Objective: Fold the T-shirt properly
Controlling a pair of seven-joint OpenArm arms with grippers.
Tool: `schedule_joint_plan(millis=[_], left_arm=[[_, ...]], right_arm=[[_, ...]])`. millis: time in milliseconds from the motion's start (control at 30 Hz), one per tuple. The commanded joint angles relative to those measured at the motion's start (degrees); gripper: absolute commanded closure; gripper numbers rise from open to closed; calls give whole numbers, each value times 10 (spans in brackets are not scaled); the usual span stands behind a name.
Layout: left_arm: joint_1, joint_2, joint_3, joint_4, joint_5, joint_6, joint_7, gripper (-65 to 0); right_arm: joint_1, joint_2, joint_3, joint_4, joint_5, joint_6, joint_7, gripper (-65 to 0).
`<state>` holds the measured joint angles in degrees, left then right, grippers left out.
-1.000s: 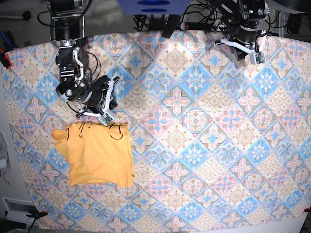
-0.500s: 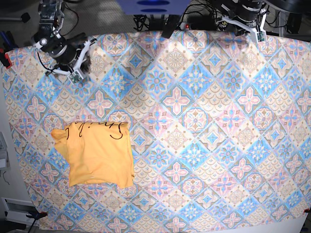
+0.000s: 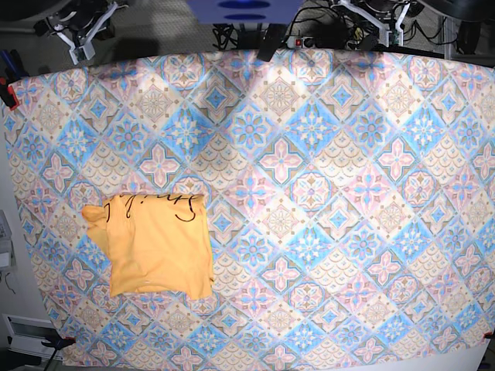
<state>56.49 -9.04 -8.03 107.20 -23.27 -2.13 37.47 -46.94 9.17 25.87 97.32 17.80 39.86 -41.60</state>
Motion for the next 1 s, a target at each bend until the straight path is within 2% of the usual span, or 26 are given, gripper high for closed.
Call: schedule_joint_plan(millis=[0,133,200,433,567,667,767,967], left_arm=[[2,-4,3,-4,0,1,-8,0],[-40,-7,25,-76,1,1,-8,0],[-65,-13,40,-125,1,1,-8,0],[-178,-19,98,-299,1,0,-9,0],[-227,-19,138,-368,1,0,-22,0],[-246,-27,173,-412,1,1,-56,0],[-253,-33,200,-446,0,1,-75,0],[-208,-34,199,-428,-1,2,-86,0]], right_arm=[[-9,6,4,-15,4,1,2,-55],[-6,6,1,-122,4,1,7,-55],[-4,6,-1,-183,3,1,32,-55],[92,10,-33,-396,-4,1,119,-55],[142,7,-46,-512,-67,1,192,-55],[173,6,-48,-579,-109,1,256,-55],[189,6,-47,-623,-121,1,293,-55],[198,6,-47,-639,-122,1,300,-55]])
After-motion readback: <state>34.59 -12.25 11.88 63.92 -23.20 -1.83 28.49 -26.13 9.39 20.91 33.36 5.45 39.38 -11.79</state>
